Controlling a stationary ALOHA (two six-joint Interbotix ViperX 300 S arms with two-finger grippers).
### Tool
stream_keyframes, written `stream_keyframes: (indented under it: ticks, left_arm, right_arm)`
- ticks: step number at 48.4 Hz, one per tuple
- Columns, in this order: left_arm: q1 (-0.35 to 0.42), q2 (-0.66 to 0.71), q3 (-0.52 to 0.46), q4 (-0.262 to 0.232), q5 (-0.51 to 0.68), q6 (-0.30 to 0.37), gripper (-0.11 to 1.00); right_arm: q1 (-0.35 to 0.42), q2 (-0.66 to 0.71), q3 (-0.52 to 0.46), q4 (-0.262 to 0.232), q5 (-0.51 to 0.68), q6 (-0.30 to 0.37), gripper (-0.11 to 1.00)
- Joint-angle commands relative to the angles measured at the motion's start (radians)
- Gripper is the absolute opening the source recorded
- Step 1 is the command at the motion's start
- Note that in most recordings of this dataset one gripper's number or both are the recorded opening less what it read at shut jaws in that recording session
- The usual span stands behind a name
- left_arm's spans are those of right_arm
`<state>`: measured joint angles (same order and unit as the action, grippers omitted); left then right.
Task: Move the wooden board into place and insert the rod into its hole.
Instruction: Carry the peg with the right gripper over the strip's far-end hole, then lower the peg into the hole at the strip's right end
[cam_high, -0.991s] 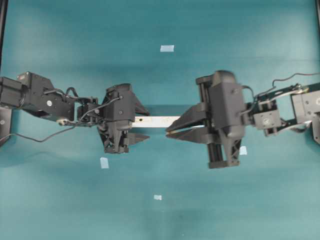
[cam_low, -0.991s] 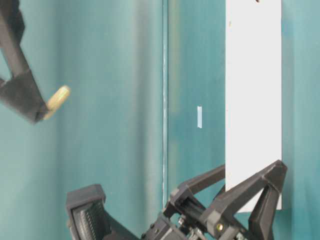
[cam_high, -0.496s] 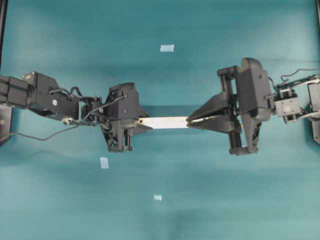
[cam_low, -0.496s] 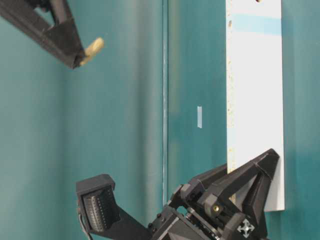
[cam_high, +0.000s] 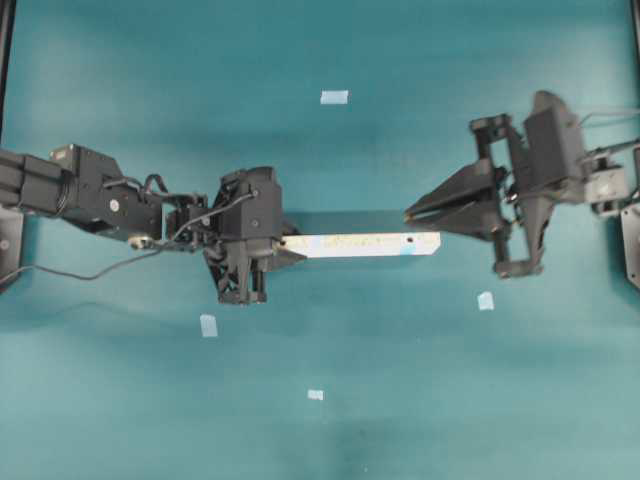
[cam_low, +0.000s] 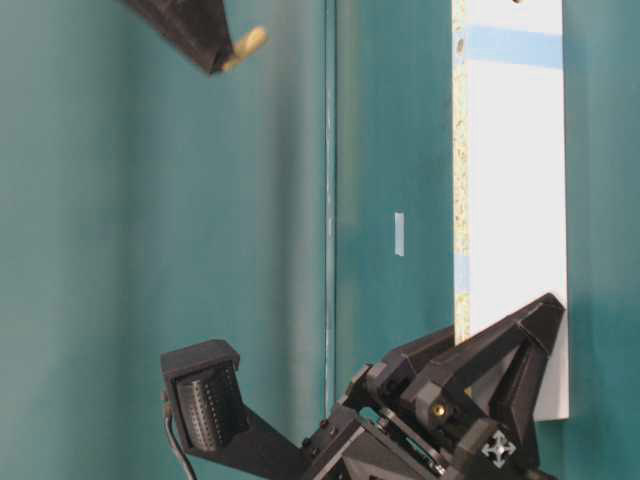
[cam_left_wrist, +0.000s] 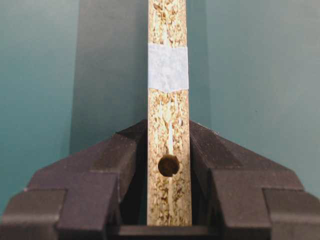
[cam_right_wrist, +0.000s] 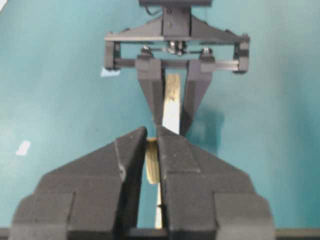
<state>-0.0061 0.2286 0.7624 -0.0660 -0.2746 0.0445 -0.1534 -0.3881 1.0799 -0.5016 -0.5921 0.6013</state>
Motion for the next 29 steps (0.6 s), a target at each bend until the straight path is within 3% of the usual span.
stream_keyframes:
  ticks: [1, 15, 29]
  left_arm:
    - [0.026, -0.005, -0.009, -0.002, 0.008, 0.005, 0.23]
    - [0.057, -0.006, -0.008, -0.002, 0.012, 0.005, 0.24]
    - [0.071, -0.006, -0.011, -0.002, 0.034, 0.005, 0.23]
  right_arm:
    - [-0.04, -0.011, 0.048, 0.017, -0.123, -0.038, 0.09]
    - [-0.091, 0.054, 0.207, 0.141, -0.385, -0.179, 0.09]
    - [-0.091, 0.232, 0.176, 0.149, -0.578, -0.19, 0.09]
